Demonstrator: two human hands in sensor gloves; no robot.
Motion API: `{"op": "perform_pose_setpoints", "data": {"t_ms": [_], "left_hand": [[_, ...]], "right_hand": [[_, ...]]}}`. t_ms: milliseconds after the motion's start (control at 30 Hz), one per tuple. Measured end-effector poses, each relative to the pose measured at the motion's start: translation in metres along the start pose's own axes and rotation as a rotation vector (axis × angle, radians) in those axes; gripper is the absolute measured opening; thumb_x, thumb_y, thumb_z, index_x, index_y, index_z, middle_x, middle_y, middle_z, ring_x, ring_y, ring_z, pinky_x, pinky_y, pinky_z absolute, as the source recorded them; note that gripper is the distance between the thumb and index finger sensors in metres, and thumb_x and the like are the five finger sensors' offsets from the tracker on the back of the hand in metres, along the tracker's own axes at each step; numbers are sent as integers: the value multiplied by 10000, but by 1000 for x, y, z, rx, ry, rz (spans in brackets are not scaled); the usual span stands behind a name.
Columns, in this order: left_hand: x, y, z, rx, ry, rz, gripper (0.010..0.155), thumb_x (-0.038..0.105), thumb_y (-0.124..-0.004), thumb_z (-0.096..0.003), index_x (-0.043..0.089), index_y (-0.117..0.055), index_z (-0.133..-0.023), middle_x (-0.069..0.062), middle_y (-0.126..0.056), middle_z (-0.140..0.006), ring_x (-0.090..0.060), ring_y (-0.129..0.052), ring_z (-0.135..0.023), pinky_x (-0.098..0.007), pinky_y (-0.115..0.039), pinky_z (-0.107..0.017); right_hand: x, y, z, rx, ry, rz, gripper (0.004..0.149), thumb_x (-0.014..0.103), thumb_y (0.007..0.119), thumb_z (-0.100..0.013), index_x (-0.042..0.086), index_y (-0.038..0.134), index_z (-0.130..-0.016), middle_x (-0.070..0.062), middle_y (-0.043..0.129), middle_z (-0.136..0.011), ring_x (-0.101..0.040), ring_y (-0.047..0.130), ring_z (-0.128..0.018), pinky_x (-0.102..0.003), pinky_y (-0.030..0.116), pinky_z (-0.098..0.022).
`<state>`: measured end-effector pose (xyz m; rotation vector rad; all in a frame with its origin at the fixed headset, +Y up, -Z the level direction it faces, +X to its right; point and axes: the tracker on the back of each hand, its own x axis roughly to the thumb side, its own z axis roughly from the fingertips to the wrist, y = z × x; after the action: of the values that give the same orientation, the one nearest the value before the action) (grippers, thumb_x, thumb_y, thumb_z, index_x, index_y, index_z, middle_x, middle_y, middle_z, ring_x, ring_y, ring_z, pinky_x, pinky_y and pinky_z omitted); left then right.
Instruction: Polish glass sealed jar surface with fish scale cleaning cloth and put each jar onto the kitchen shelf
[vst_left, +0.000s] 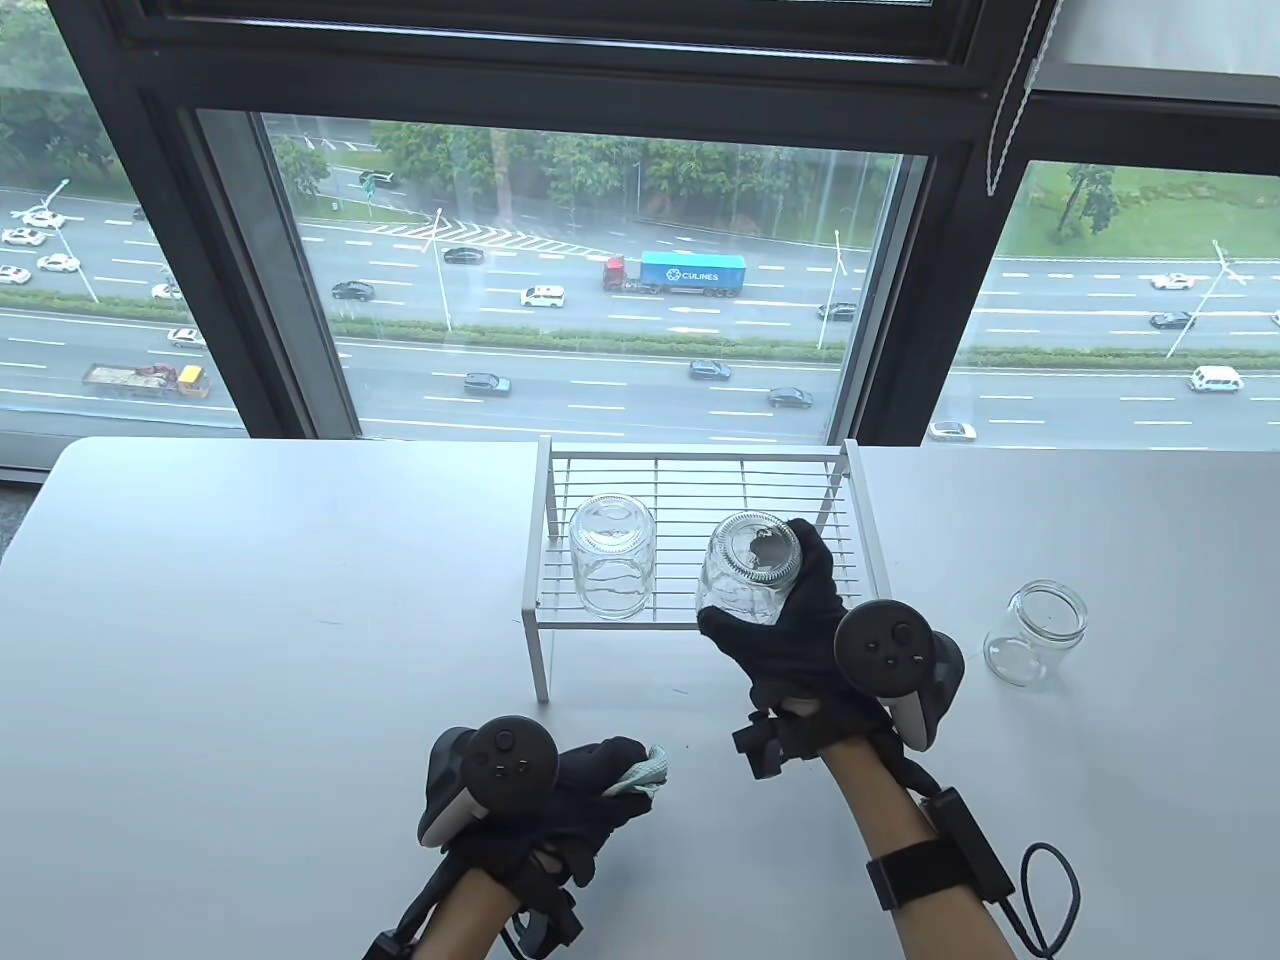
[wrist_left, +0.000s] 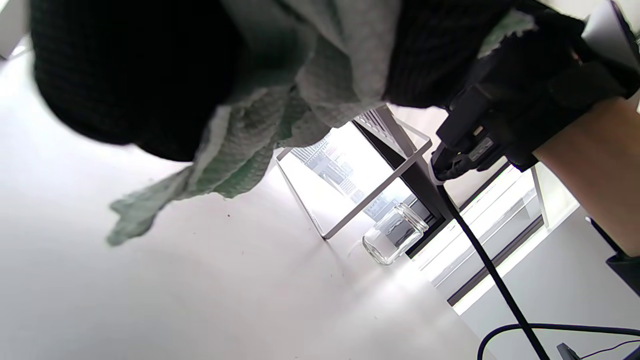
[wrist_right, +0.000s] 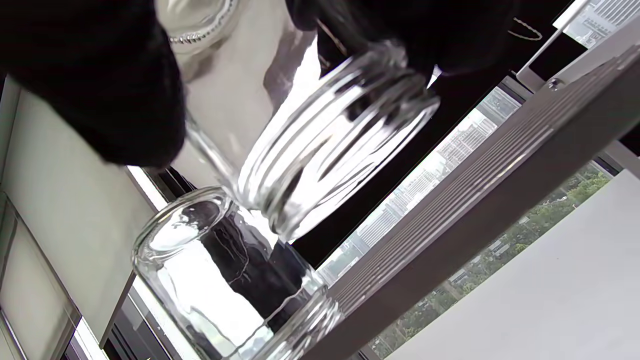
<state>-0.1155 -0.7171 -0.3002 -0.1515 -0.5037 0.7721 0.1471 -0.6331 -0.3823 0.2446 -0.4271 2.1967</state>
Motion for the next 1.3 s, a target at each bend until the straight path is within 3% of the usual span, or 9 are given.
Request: {"op": "perform_pose_setpoints", "data": {"t_ms": [333, 967, 1133, 1300], "left_hand": [[0, -1, -1, -5, -4, -4, 578, 461, -825, -488, 130, -751, -955, -279, -935, -840, -494, -1020, -583, -477, -931, -357], [-1, -1, -1, -12, 4, -11, 579, 465, -823, -489, 132, -748, -957, -279, -931, -845, -495, -1017, -588, -480, -929, -361], [-1, -1, -2, -12, 2, -13, 583, 467, -821, -489, 129, -747, -958, -279, -931, -845, -495, -1017, -590, -481, -929, -361], [-2, -2, -2, -22, 9, -19, 585, 470, -819, -490, 128, -746, -959, -280, -930, -846, -495, -1016, -590, -481, -928, -361]], "right_hand": [[-17, 25, -25, -7, 111, 31, 1100, 525, 1010, -306, 106, 330, -1063, -154, 628, -1054, -496, 818, -859, -683, 630, -628], [-22, 33, -20, 13, 76, 88, 1104, 539, 982, -313, 85, 308, -1061, -184, 628, -1046, -519, 807, -838, -681, 651, -597], [-20, 20, -12, 65, 51, 84, 1161, 569, 939, -322, 60, 213, -1072, -260, 476, -1099, -578, 685, -916, -728, 560, -630], [-20, -18, 5, 35, -10, 96, 1105, 602, 899, -335, 117, 258, -1094, -249, 422, -1130, -543, 595, -986, -697, 487, -698]]}}
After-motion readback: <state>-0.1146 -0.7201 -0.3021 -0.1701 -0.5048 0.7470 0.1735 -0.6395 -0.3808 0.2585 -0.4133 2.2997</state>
